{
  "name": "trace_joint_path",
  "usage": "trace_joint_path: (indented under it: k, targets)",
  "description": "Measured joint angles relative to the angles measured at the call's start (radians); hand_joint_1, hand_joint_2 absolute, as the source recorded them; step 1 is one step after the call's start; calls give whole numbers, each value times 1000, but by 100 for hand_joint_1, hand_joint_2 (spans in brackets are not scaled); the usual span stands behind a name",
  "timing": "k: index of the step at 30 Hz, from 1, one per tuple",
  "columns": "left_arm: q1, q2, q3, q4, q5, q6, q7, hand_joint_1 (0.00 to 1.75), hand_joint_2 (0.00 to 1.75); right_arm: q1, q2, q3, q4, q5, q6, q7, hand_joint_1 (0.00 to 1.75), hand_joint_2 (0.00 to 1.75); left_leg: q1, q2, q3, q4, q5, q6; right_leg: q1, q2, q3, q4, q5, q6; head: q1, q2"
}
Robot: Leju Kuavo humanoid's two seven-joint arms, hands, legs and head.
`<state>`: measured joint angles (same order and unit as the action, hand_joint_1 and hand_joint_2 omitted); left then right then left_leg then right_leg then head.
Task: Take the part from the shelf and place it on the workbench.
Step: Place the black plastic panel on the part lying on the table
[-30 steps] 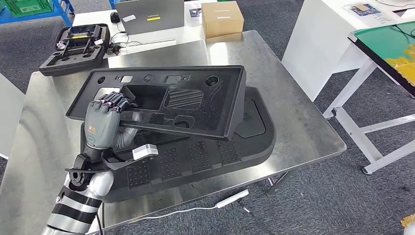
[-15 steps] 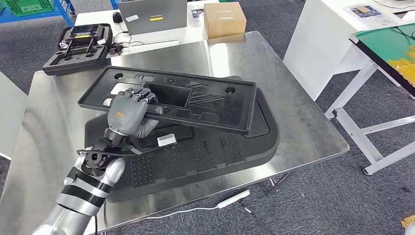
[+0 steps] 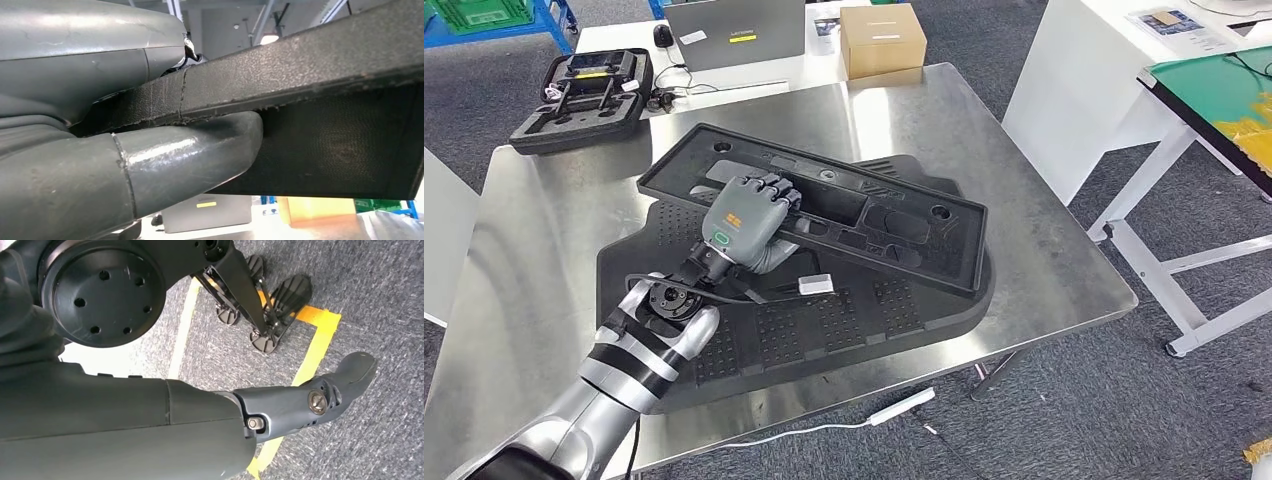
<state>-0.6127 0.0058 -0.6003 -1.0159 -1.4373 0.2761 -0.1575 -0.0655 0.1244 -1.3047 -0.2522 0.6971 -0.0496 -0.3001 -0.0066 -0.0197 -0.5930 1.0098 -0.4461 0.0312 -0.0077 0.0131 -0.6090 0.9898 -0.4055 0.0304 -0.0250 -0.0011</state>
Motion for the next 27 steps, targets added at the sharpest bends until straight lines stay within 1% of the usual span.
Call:
trace_joint_path:
  k: [8,15,27]
  targets:
    - [-55,-25,-71,72,0,-54,-10,175,0,0,0,1,0,4,4,0,0,0,0,0,0,0,0,0,0,0,0,0,0,0,0,0]
    - [-69,-39,-130,150,8,-79,-33,175,0,0,-1,1,0,10,14,0,0,0,0,0,0,0,0,0,0,0,0,0,0,0,0,0]
    - [-96,-66,-164,252,50,-112,-47,175,0,0,-2,8,0,16,22,-1,0,0,0,0,-1,0,0,0,0,0,0,0,0,0,0,0]
